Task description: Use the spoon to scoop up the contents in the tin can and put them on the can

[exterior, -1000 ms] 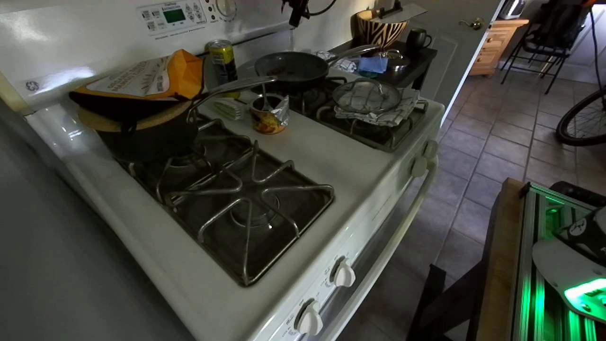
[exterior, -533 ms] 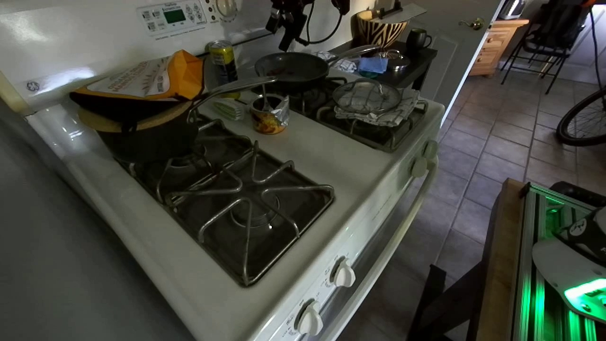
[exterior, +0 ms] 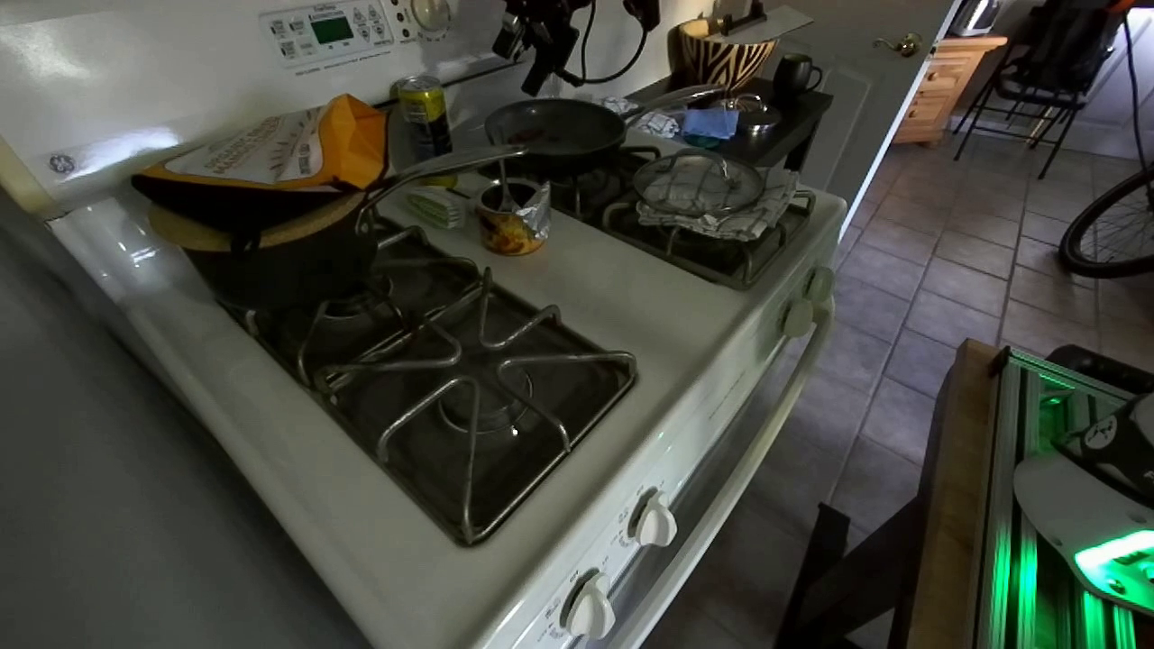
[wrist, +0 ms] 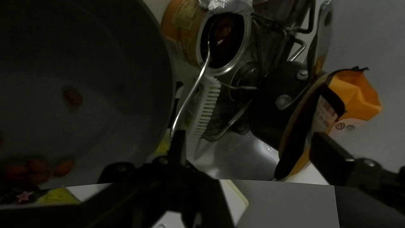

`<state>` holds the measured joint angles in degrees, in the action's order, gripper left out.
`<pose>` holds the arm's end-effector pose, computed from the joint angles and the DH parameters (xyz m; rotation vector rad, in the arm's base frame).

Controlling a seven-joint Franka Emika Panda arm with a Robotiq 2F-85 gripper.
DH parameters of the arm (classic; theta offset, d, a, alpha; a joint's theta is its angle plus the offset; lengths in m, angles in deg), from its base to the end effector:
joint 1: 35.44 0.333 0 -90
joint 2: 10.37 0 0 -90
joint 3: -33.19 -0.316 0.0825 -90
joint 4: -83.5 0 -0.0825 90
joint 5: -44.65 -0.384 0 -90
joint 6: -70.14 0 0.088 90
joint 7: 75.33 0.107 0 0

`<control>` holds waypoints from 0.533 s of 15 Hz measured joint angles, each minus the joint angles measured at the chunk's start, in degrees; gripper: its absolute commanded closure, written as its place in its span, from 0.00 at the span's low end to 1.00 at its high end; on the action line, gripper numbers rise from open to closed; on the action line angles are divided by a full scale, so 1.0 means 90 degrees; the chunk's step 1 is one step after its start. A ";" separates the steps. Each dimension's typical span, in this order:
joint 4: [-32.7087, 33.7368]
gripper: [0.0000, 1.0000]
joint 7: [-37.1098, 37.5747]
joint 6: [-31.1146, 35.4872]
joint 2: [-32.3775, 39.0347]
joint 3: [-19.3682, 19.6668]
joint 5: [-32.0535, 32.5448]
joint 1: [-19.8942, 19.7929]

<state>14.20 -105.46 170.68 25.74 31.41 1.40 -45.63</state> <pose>0.7305 -0.0524 0.4277 -2.3837 -0.2339 -0.2178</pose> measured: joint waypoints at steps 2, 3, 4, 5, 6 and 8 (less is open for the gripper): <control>0.0011 0.03 0.0241 0.0225 0.0077 -0.0036 0.0000 0.0009; 0.0026 0.03 0.0354 0.0296 0.0126 -0.0053 0.0001 0.0010; 0.0036 0.05 0.0457 0.0353 0.0173 -0.0074 0.0002 0.0011; 0.0046 0.06 0.0543 0.0413 0.0222 -0.0099 0.0002 0.0016; 0.0058 0.07 0.0611 0.0452 0.0271 -0.0117 0.0002 0.0028; 0.0101 0.11 0.0757 0.0575 0.0375 -0.0157 0.0007 0.0059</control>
<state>15.11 -98.64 175.86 29.11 30.00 1.46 -45.10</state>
